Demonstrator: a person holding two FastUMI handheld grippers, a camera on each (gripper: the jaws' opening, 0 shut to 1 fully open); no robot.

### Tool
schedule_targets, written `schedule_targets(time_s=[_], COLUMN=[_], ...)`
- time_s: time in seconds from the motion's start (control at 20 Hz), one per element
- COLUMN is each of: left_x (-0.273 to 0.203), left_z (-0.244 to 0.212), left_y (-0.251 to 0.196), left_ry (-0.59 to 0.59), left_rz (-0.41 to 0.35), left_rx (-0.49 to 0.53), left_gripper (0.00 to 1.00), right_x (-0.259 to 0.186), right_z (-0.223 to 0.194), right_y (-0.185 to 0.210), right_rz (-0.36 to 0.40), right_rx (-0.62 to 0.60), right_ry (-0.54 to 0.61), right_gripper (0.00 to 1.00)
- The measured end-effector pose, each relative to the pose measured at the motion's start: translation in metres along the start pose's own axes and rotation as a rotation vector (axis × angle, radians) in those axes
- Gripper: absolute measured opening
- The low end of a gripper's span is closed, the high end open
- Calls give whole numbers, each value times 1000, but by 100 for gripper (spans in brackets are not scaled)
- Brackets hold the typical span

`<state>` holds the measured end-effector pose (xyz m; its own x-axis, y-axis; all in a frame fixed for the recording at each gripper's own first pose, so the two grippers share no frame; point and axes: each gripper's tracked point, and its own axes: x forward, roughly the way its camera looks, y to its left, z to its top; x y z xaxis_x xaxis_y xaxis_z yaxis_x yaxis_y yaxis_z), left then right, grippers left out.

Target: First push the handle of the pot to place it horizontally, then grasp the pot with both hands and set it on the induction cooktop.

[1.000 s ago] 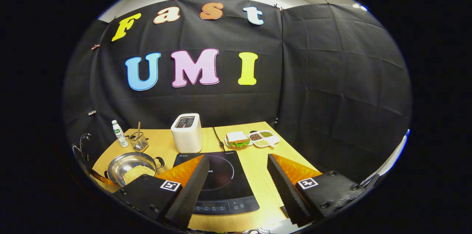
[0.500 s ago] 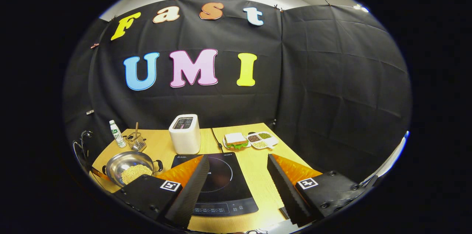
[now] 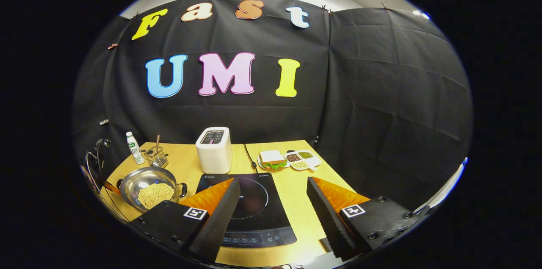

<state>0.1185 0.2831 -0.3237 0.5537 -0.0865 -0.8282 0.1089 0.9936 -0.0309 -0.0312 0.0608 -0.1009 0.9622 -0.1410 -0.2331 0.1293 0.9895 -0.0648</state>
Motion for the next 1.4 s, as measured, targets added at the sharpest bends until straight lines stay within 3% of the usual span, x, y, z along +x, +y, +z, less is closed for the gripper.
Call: schedule_targets(time_s=[0.7, 1.1, 1.4], left_x=[-9, -66, -96], left_z=[24, 52, 77], left_y=[28, 45, 39], left_ry=[-41, -224, -336], left_rz=[67, 102, 99], left_rx=[72, -35, -62], left_gripper=[5, 6, 17], right_x=[5, 20, 33], right_z=[-9, -29, -42], right_y=[46, 109, 181], right_rz=[87, 231, 381], right_rx=[-53, -6, -12], right_ry=[17, 96, 182], right_gripper=[98, 98, 99])
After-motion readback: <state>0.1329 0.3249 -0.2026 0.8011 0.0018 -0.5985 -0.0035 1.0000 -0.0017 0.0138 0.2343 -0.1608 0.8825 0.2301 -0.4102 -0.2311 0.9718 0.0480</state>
